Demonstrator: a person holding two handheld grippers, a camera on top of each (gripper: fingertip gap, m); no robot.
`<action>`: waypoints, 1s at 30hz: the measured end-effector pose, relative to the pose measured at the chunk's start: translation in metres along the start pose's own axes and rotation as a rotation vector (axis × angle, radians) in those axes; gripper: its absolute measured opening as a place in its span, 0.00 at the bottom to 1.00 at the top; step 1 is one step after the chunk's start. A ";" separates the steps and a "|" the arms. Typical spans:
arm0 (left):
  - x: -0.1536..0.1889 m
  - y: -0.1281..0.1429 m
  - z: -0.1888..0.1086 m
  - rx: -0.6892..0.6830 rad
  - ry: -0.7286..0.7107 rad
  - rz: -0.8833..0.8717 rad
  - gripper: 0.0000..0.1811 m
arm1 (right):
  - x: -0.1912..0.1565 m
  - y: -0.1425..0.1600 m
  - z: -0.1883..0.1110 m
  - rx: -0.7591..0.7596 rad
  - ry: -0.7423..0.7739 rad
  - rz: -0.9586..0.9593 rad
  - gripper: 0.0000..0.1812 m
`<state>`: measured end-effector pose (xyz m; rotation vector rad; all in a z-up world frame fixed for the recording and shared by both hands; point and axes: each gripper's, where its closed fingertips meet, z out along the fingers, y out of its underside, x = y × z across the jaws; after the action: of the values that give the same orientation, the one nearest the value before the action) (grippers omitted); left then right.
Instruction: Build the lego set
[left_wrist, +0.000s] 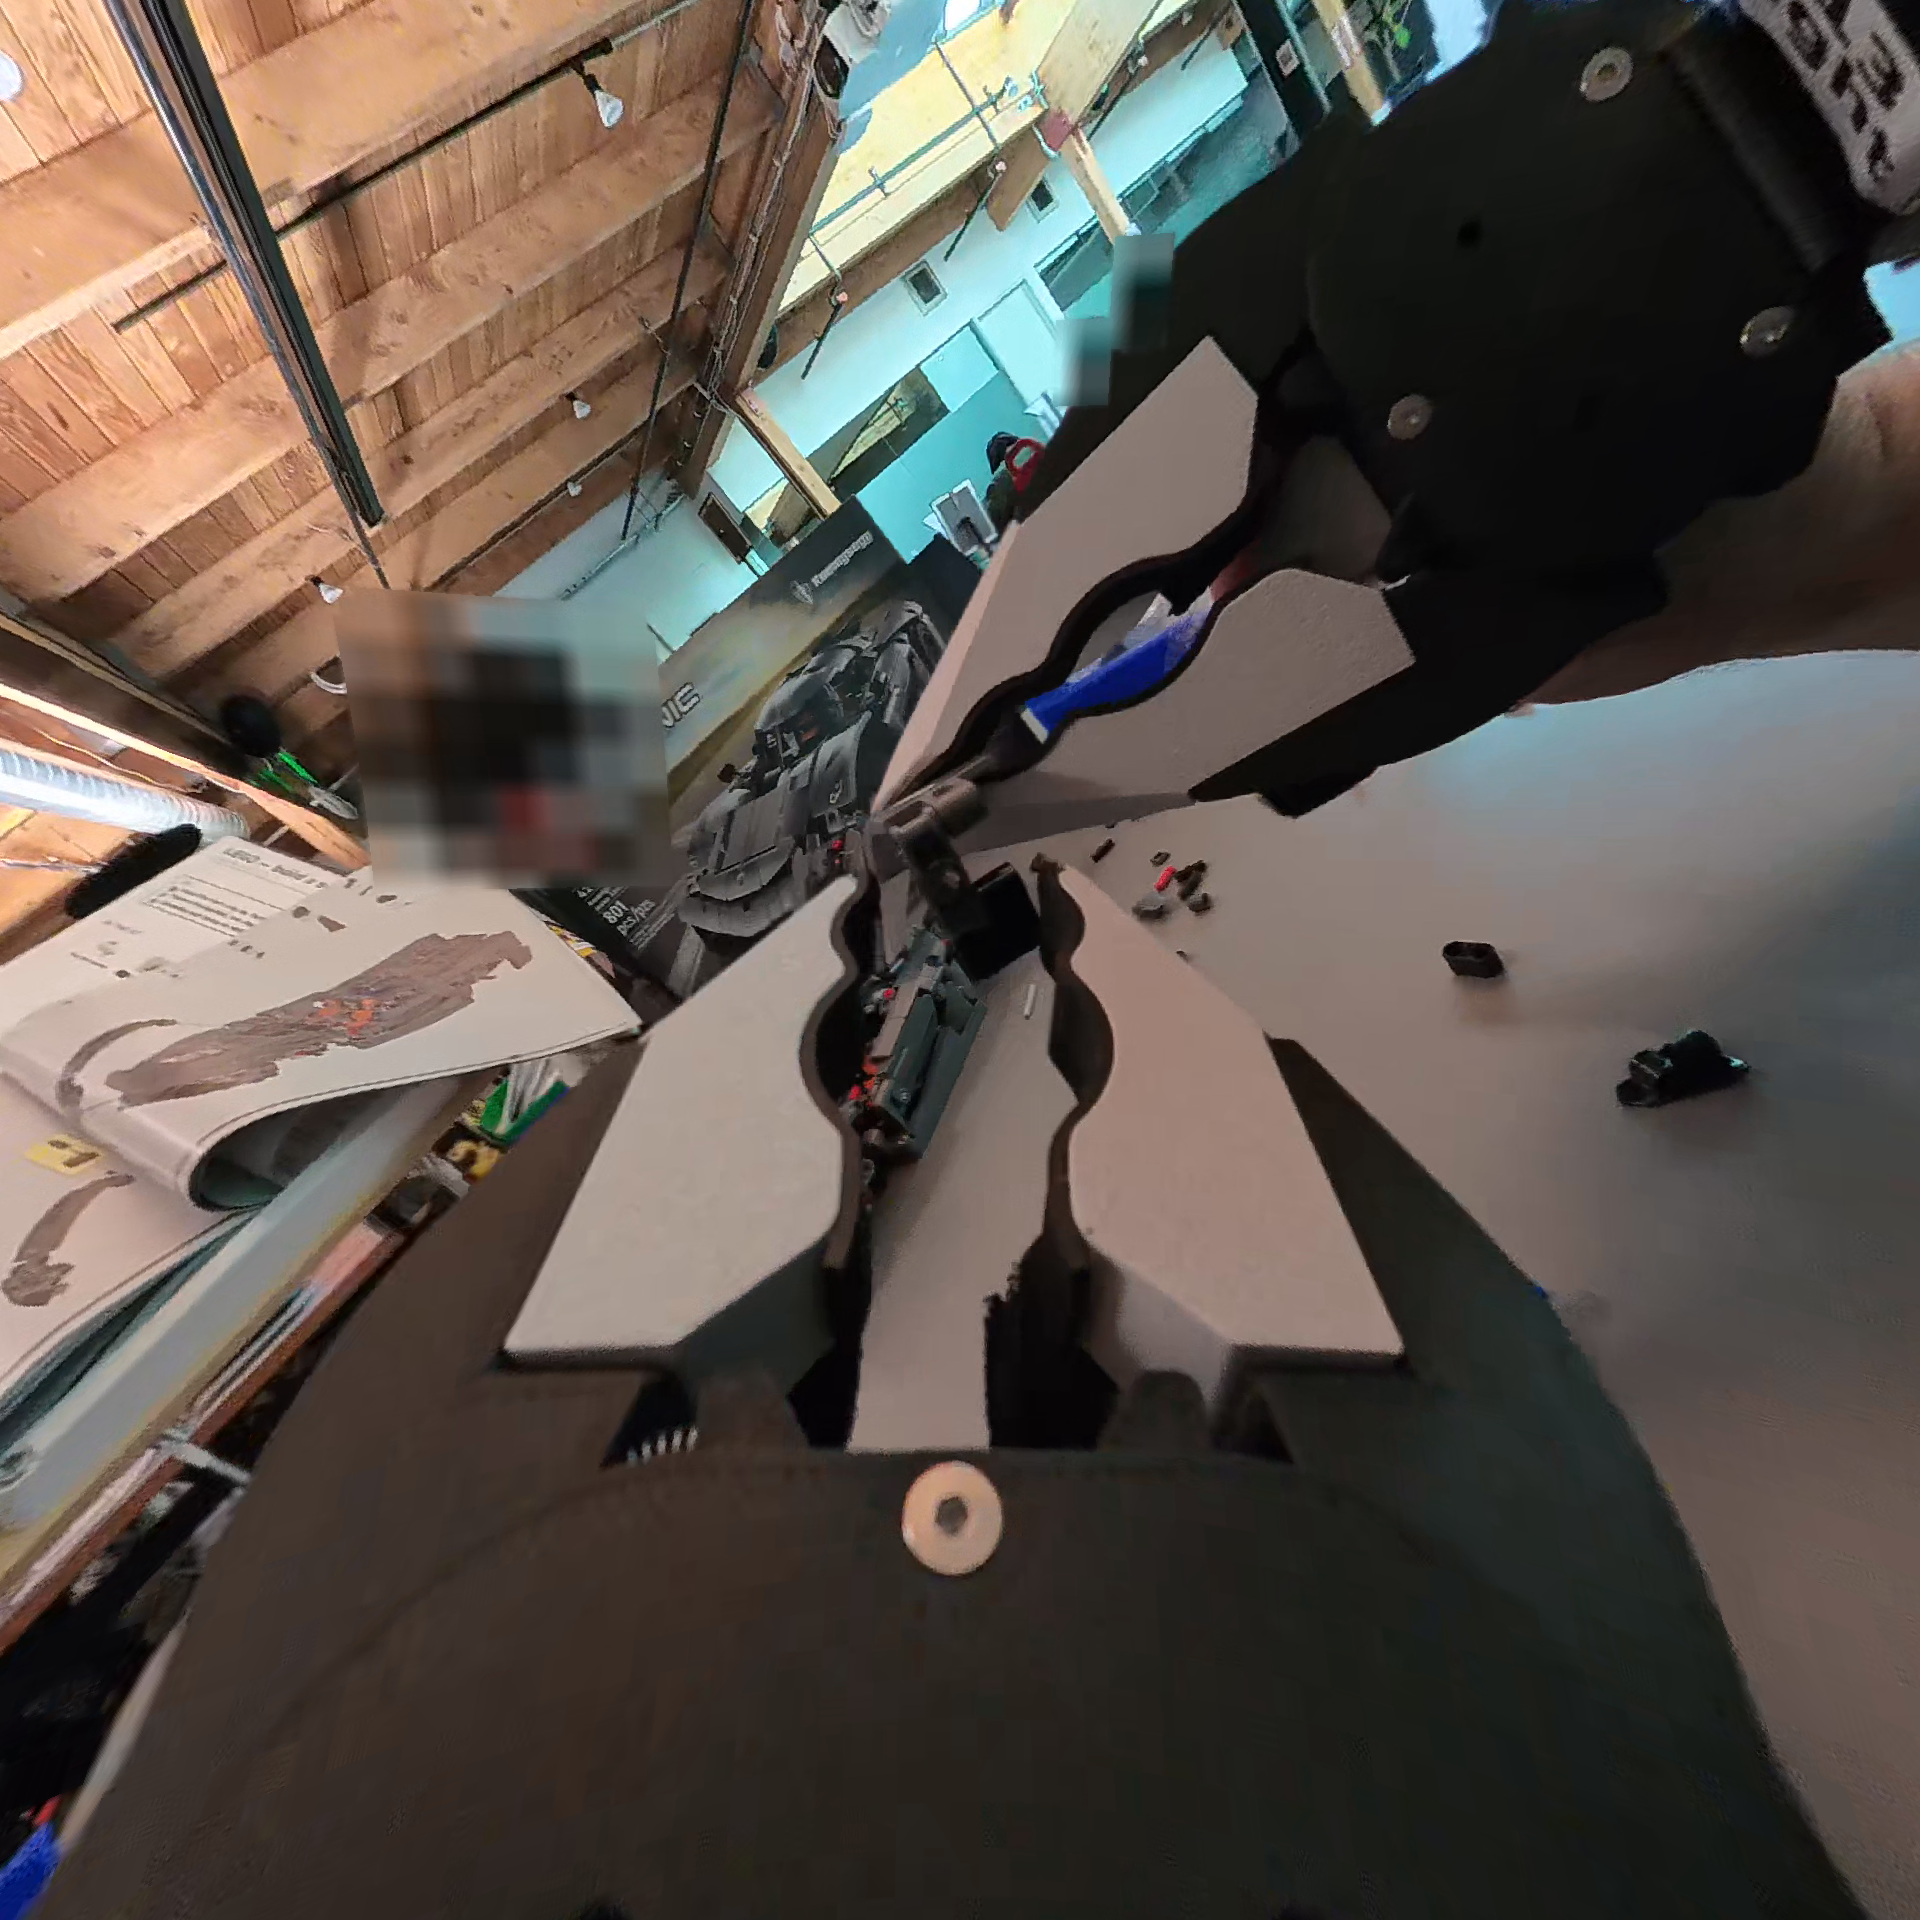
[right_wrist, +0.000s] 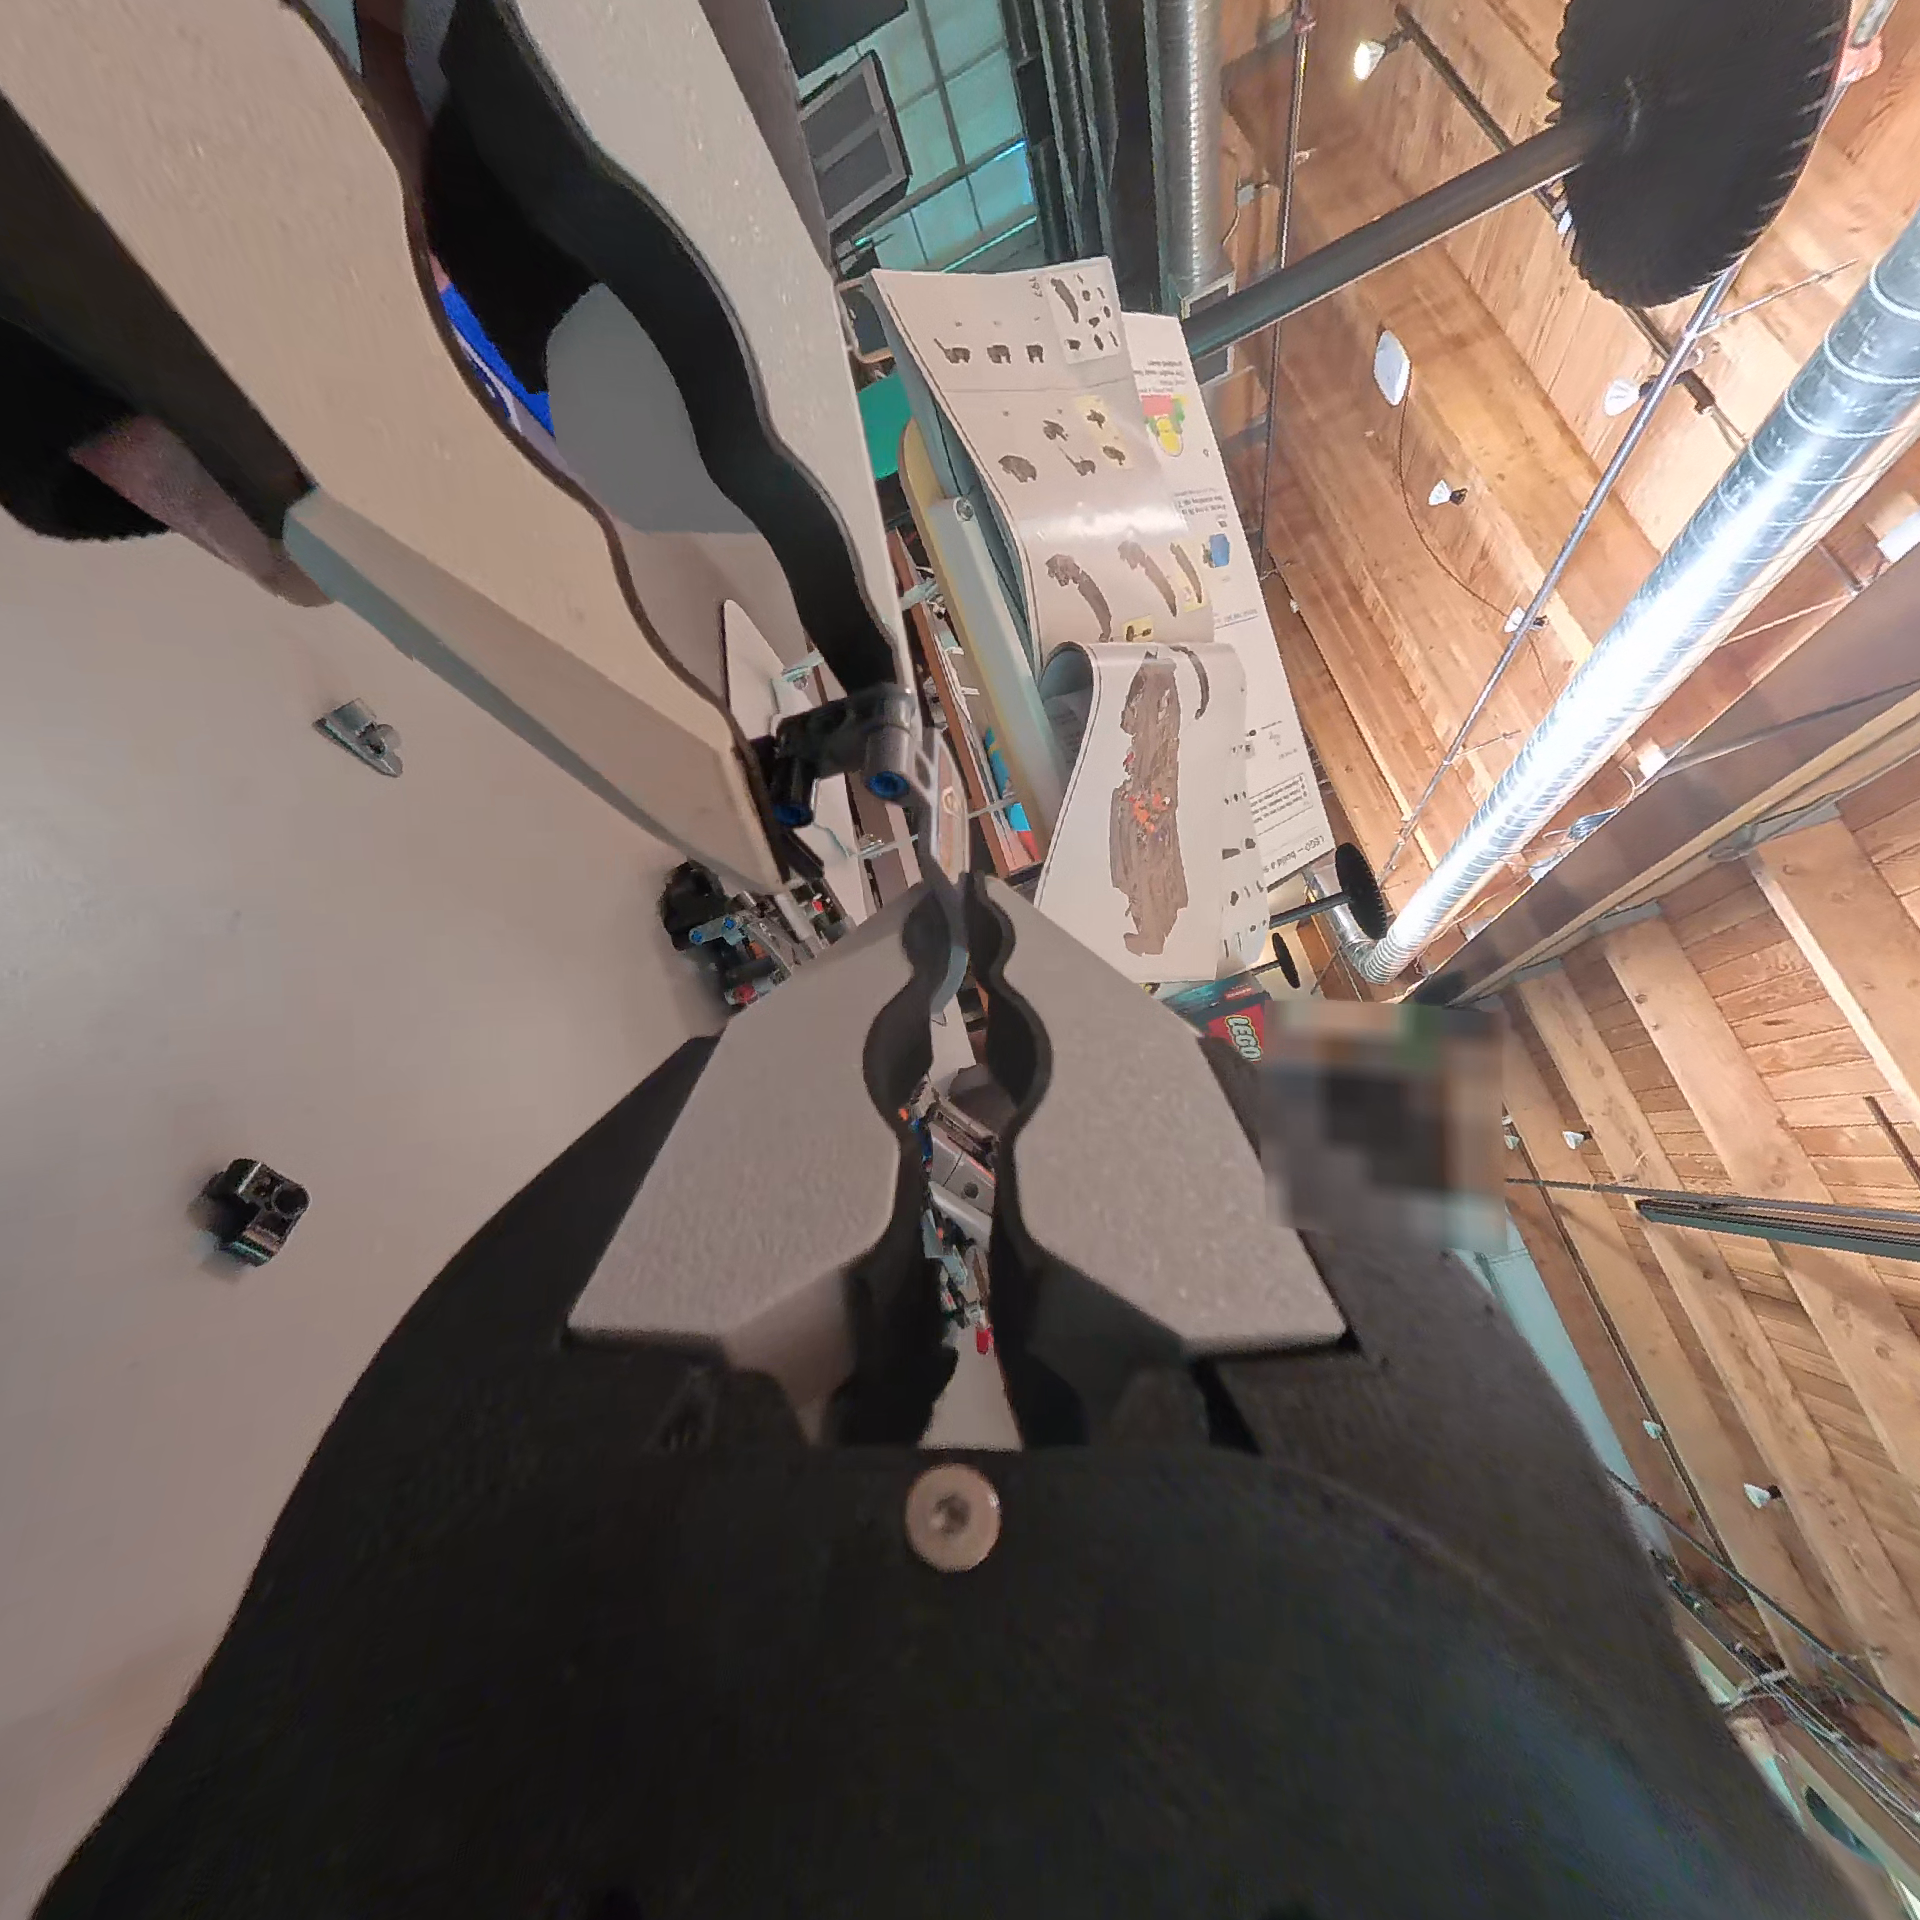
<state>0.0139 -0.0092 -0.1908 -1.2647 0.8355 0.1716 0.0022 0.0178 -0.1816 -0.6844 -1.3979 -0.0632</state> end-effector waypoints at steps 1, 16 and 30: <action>0.001 0.001 0.000 0.000 0.008 -0.017 0.16 | -0.001 0.001 0.000 -0.001 -0.003 0.005 0.00; 0.013 0.022 0.005 -0.071 0.066 -0.130 0.09 | -0.007 0.018 0.003 -0.105 -0.028 -0.032 0.00; 0.004 0.022 -0.001 0.066 0.225 -0.502 0.08 | -0.008 0.019 0.008 -0.114 -0.054 -0.050 0.02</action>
<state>0.0042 -0.0034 -0.2105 -1.4076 0.6813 -0.4028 0.0021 0.0339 -0.1966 -0.7503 -1.4719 -0.1656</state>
